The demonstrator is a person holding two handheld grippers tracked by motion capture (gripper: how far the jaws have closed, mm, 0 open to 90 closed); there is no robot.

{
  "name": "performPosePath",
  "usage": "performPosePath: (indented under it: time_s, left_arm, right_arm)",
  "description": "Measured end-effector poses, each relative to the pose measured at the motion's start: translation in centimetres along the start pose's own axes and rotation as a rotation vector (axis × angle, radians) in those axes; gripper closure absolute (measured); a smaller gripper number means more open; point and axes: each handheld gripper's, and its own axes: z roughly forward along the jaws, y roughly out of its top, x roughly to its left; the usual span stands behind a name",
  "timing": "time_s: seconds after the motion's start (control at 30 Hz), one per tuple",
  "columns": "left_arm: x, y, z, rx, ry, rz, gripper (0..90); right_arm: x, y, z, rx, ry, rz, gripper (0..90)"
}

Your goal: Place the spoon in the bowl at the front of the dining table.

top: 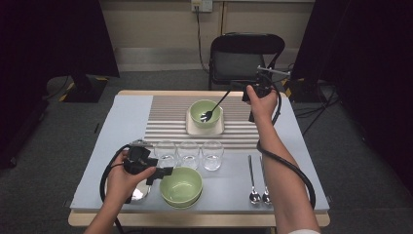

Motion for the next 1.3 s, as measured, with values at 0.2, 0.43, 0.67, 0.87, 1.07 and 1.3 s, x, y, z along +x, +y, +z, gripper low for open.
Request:
performPosePath:
  time_s: [0.2, 0.43, 0.67, 0.87, 1.07, 1.3]
  left_arm:
    - [0.2, -0.1, 0.1, 0.002, 0.004, -0.003, 26.0]
    - [0.4, -0.2, 0.1, 0.006, 0.007, -0.002, 26.1]
    - [0.5, -0.2, 0.0, 0.006, 0.008, -0.003, 26.1]
    - [0.5, -0.3, 0.2, 0.010, 0.000, -0.005, 26.1]
    - [0.5, -0.3, 0.2, 0.010, 0.000, -0.008, 26.0]
    - [0.5, -0.4, 0.2, 0.009, 0.006, -0.008, 26.1]
  right_arm:
    - [-0.5, 0.1, 0.2, -0.009, -0.013, 0.008, 89.8]
    - [-1.0, 0.2, 0.6, -0.013, -0.021, 0.008, 89.6]
    - [-1.5, 0.2, 0.9, -0.027, -0.043, 0.008, 89.1]
    - [-1.9, -0.2, 1.5, -0.022, -0.059, 0.004, 89.0]
    - [-2.3, -0.9, 1.7, -0.013, -0.078, 0.005, 88.3]
    - [-2.5, -1.5, 1.4, -0.005, -0.098, -0.003, 87.7]
